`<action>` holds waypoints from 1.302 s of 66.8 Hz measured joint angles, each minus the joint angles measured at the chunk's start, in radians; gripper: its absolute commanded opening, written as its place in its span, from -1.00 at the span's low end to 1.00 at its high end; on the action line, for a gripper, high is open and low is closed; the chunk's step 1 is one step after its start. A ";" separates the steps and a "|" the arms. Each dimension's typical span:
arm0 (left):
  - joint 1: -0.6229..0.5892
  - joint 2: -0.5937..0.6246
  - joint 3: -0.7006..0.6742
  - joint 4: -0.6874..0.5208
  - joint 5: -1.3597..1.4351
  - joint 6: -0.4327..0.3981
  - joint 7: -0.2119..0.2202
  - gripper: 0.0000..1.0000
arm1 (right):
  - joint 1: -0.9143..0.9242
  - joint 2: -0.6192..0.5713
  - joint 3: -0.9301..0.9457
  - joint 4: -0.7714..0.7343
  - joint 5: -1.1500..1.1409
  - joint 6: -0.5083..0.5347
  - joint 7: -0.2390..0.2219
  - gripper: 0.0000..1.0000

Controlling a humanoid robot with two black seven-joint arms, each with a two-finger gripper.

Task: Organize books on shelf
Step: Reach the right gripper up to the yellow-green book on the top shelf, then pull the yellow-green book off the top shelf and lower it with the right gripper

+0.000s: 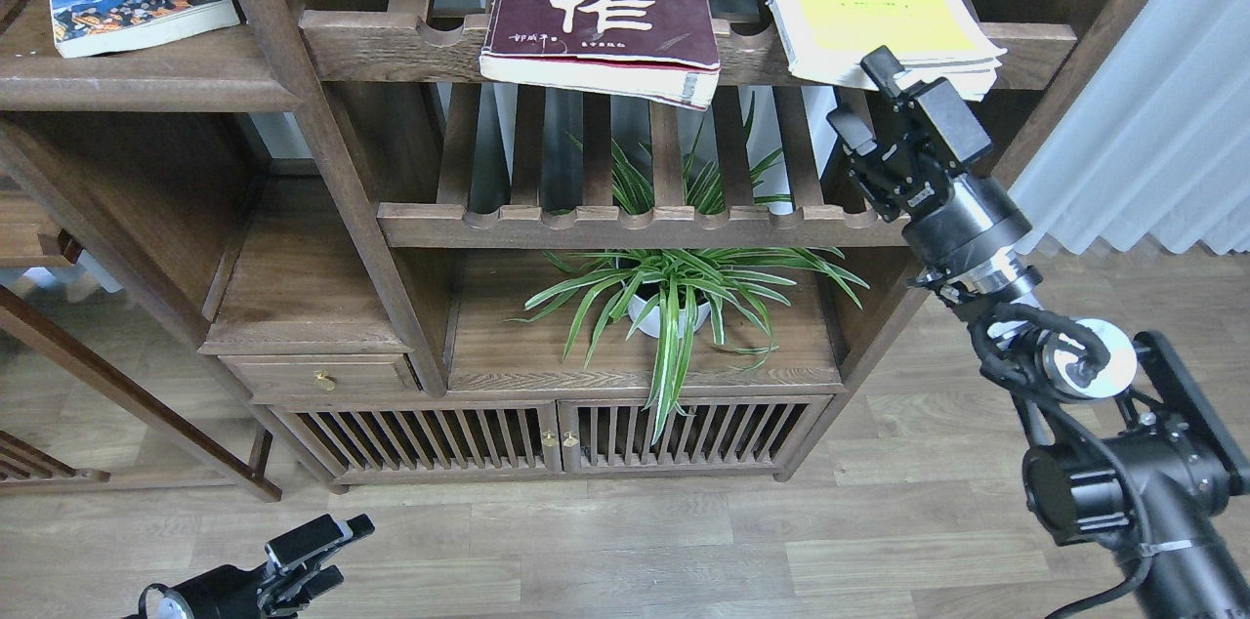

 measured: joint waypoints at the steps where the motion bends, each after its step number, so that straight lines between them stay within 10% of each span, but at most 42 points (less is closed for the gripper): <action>1: 0.000 -0.001 0.000 0.002 0.000 0.000 0.000 0.99 | 0.003 -0.007 0.001 0.000 0.000 -0.002 0.000 0.96; 38: -0.011 -0.005 0.000 0.026 -0.004 0.000 0.001 0.99 | 0.101 -0.078 0.014 -0.020 -0.007 -0.110 -0.005 0.47; 66: -0.004 0.003 -0.003 0.027 -0.015 0.000 0.001 0.99 | 0.115 -0.081 0.019 -0.037 -0.029 -0.096 -0.013 -0.91; 87: -0.001 0.005 -0.010 0.027 -0.020 0.000 -0.001 0.99 | 0.117 -0.078 0.056 -0.038 -0.013 -0.045 -0.073 -0.98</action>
